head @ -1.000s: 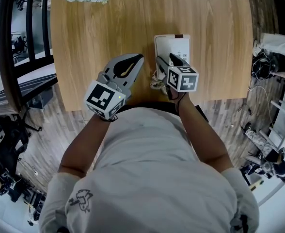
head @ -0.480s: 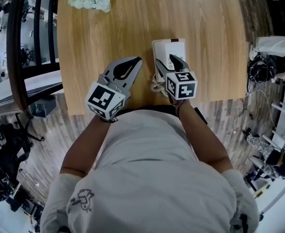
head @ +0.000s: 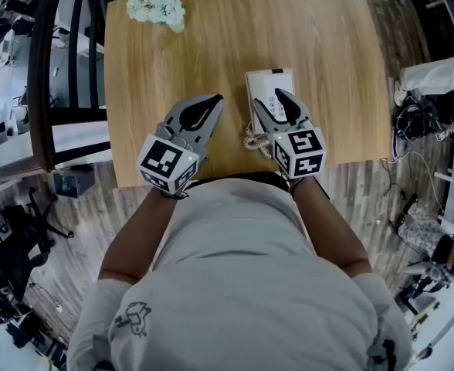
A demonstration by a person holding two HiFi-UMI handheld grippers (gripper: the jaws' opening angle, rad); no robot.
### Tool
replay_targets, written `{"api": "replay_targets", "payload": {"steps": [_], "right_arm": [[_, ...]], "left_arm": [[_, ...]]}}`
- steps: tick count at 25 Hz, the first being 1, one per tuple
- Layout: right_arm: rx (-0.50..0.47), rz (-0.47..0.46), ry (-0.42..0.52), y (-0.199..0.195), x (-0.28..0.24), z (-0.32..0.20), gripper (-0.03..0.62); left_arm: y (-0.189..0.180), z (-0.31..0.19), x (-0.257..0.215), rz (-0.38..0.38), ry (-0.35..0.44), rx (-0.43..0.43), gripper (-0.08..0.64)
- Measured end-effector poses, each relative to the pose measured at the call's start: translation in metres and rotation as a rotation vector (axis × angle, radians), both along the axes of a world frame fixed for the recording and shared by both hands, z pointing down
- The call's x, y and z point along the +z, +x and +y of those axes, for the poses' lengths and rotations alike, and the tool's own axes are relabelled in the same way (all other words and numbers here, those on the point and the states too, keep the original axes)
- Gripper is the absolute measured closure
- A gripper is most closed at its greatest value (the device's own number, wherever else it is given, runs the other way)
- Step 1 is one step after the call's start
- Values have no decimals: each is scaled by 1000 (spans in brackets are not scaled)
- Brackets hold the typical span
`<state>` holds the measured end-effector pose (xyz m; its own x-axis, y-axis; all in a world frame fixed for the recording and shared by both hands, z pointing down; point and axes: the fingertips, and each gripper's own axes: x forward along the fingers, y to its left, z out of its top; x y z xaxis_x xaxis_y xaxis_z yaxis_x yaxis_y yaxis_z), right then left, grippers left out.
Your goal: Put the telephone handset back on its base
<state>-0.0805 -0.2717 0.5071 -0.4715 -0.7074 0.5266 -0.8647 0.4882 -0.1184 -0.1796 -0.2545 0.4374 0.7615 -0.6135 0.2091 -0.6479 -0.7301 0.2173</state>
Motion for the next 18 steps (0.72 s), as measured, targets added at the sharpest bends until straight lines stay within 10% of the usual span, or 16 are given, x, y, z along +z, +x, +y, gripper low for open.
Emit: {"api": "replay_targets", "payload": {"steps": [18], "right_arm": [[-95, -54, 224, -1, -95, 55, 549]], "left_arm": [[-15, 38, -60, 3, 124, 11, 554]]}}
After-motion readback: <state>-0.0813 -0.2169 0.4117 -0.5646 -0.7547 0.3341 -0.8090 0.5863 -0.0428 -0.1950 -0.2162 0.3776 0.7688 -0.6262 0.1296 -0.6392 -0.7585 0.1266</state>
